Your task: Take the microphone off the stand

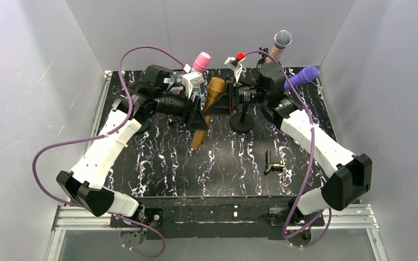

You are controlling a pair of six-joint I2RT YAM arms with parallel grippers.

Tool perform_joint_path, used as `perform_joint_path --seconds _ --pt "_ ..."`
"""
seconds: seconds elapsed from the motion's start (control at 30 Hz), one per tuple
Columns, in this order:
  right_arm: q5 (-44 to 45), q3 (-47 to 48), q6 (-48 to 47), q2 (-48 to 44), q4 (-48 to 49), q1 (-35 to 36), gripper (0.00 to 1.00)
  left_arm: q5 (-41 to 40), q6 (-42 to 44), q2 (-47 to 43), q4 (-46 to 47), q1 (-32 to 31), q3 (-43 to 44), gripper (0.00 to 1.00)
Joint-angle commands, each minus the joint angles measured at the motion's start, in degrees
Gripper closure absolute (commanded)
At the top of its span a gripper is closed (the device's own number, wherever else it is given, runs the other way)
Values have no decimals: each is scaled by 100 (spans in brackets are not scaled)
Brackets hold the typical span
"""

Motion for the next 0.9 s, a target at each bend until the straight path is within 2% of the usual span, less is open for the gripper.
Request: perform_joint_path --seconds 0.0,0.13,0.23,0.33,0.4,0.5,0.6,0.63,0.73,0.77,0.87 --pt "-101 35 253 -133 594 -12 99 107 -175 65 -11 -28 146 54" --pt "-100 9 338 -131 693 -27 99 163 -366 98 108 -28 84 45" --pt "-96 -27 364 -142 734 -34 99 172 -476 99 183 -28 5 47" --pt "-93 -63 365 -178 735 -52 99 158 -479 87 194 -28 -55 58" --pt "-84 -82 356 -202 734 -74 99 165 -479 61 196 -29 -108 73" --pt "-82 -59 372 -195 719 -117 99 161 -471 -35 196 -28 -242 100" --pt "-75 -42 363 -175 717 -128 99 27 -435 -162 81 -28 -331 100" --pt "-75 -53 338 -178 713 -128 93 -13 -402 -200 40 -28 -351 100" --pt "-16 -39 136 -227 414 -137 54 -203 -374 -325 -62 -28 -429 100" --pt "24 -18 25 -249 286 -143 44 -282 -374 -356 -81 -28 -456 100" --pt "101 -12 -185 -310 48 -184 29 -483 -403 -417 -103 -19 -524 100"
